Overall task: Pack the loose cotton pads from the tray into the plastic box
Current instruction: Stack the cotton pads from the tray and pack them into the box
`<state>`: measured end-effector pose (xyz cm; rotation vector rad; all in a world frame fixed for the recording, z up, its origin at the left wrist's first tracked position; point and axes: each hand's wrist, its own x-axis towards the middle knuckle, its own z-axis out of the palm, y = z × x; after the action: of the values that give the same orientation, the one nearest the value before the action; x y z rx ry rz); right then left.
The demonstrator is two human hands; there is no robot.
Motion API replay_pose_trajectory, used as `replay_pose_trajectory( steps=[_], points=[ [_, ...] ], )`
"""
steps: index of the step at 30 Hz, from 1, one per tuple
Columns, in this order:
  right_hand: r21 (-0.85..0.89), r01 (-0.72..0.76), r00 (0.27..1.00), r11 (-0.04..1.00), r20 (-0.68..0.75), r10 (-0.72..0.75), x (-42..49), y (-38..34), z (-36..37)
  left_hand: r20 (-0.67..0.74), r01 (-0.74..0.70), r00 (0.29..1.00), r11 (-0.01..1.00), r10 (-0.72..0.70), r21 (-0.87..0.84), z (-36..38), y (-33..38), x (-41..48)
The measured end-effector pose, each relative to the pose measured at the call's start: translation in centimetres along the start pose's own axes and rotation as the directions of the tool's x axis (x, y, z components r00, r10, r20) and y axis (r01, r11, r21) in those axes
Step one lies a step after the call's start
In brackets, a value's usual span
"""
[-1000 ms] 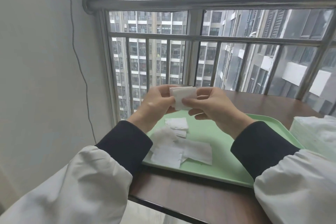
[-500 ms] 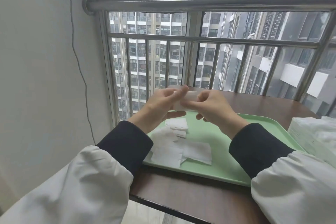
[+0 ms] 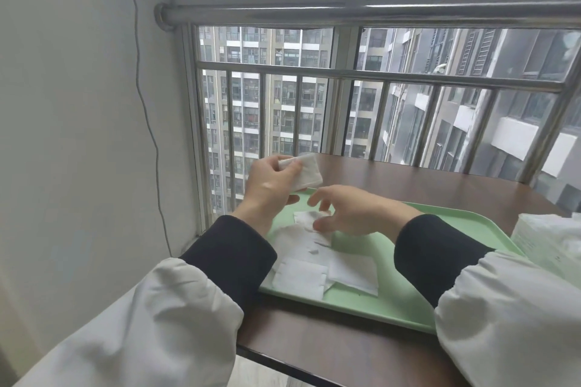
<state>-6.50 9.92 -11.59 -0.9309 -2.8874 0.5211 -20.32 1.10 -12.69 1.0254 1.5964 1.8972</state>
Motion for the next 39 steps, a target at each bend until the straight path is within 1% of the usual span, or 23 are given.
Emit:
replay_pose_trajectory(
  steps=[4, 6, 9, 11, 13, 15, 18, 20, 22, 23, 25, 27, 30, 36, 39],
  points=[
    [0.035, -0.036, 0.999, 0.999, -0.028, 0.037, 0.0, -0.1, -0.3, 0.001, -0.011, 1.000, 1.000, 0.011, 0.009, 0.0, 0.0, -0.1],
    [0.081, -0.040, 0.997, 0.996, -0.065, 0.045, -0.2, 0.0, -0.5, 0.000, -0.015, 1.000, 1.000, 0.015, 0.020, 0.0, -0.1, 0.0],
    [0.174, -0.010, 0.990, 0.985, -0.135, 0.034, -0.6, 0.4, -0.6, -0.006, -0.011, 1.000, 1.000, 0.012, 0.024, 0.1, -0.1, 0.1],
    [0.287, 0.003, 0.985, 0.958, -0.167, 0.046, -1.2, 0.7, -1.0, -0.008, -0.006, 1.000, 1.000, 0.006, 0.014, 0.1, -0.1, 0.1],
    [0.436, 0.014, 0.982, 0.900, -0.175, 0.069, -2.0, 1.1, -1.4, -0.006, 0.002, 1.000, 1.000, -0.002, 0.014, 0.0, -0.1, 0.1],
    [0.582, 0.018, 0.983, 0.813, -0.157, 0.091, -2.9, 1.7, -1.8, 0.002, 0.011, 1.000, 1.000, -0.011, 0.008, 0.1, -0.2, 0.1],
    [0.776, 0.037, 0.993, 0.629, -0.101, 0.065, -3.9, 2.2, -2.0, 0.035, 0.025, 0.999, 1.000, -0.024, -0.018, 0.1, -0.2, -0.2],
    [0.852, 0.062, 0.996, 0.520, -0.085, 0.020, -4.3, 2.1, -2.0, 0.084, 0.032, 0.996, 0.999, -0.031, -0.016, 0.3, -0.1, -0.3],
    [0.886, 0.087, 0.995, 0.455, -0.097, -0.001, -4.4, 1.8, -2.0, 0.166, 0.041, 0.985, 0.999, -0.036, -0.025, 0.5, 0.0, -0.5],
    [0.893, 0.096, 0.994, 0.440, -0.110, 0.005, -4.3, 1.6, -1.9, 0.211, 0.039, 0.977, 0.999, -0.031, -0.033, 0.6, 0.1, -0.6],
    [0.893, 0.100, 0.991, 0.439, -0.129, 0.036, -4.1, 1.4, -1.8, 0.284, 0.042, 0.959, 0.997, -0.023, -0.060, 0.7, 0.3, -0.8],
    [0.882, 0.096, 0.987, 0.461, -0.143, 0.068, -4.0, 1.3, -1.5, 0.345, 0.064, 0.938, 0.992, -0.023, -0.107, 0.9, 0.5, -1.0],
    [0.874, 0.087, 0.982, 0.478, -0.157, 0.109, -3.8, 1.3, -1.3, 0.404, 0.109, 0.914, 0.984, -0.043, -0.143, 1.1, 0.8, -1.2],
    [0.852, 0.082, 0.969, 0.517, -0.189, 0.157, -3.7, 1.2, -1.2, 0.388, 0.145, 0.919, 0.975, -0.069, -0.169, 0.9, 0.7, -1.0],
    [0.821, 0.084, 0.962, 0.564, -0.214, 0.169, -3.5, 1.2, -1.1, 0.370, 0.176, 0.923, 0.971, -0.107, -0.159, 0.9, 0.7, -0.8]
  ],
)
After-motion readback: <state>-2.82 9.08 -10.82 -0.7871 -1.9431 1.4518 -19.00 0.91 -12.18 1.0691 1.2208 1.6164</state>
